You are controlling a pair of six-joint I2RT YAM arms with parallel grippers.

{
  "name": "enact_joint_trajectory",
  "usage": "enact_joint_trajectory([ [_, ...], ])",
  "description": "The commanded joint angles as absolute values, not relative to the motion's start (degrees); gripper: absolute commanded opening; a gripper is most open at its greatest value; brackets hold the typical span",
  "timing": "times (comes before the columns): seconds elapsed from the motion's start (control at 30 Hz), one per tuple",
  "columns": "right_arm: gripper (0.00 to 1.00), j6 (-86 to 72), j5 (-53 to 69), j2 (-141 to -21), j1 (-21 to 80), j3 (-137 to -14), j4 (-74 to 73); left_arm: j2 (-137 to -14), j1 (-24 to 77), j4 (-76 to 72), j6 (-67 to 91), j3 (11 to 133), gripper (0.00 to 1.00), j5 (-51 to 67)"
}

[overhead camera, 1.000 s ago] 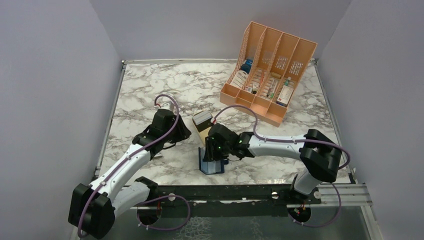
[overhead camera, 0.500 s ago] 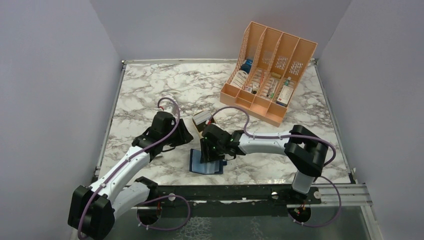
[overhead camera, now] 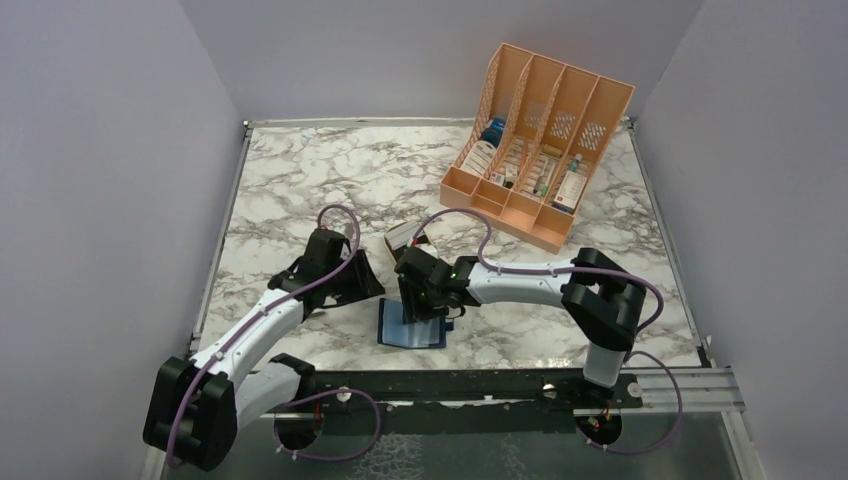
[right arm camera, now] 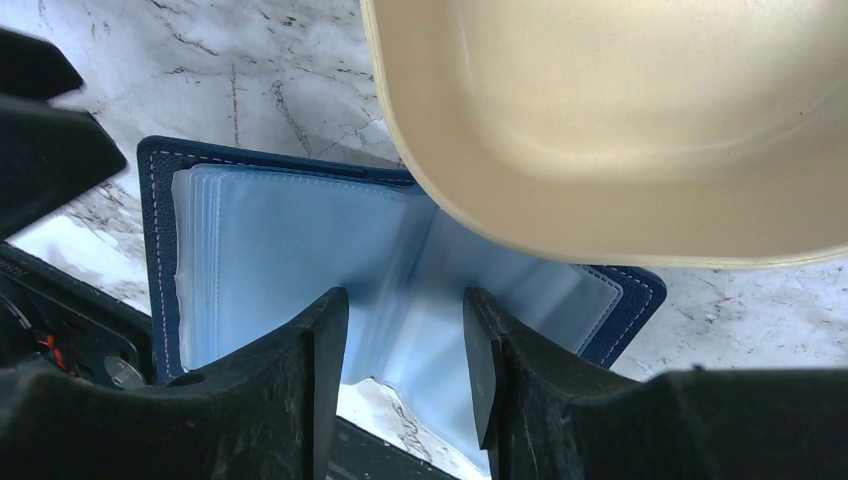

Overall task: Put the credit cards into the card holder
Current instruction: Turn over the card slot in the card holder.

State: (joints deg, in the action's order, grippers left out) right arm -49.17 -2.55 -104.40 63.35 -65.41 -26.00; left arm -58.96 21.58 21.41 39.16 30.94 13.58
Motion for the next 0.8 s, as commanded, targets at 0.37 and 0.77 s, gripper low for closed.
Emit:
enact_joint_trajectory([
  [0.37,0.47,-48.82,-7.62,-102.6,63.9,-62.74,-29.54,-58.35,23.13,13.53,46.66,23.64,0.2,22.44],
  [0.77,0.48,-51.56,-13.1,-93.7,63.79,-56.43,-33.92,-63.57,37.1,-10.51,62.48,17.1,0.0,14.83],
])
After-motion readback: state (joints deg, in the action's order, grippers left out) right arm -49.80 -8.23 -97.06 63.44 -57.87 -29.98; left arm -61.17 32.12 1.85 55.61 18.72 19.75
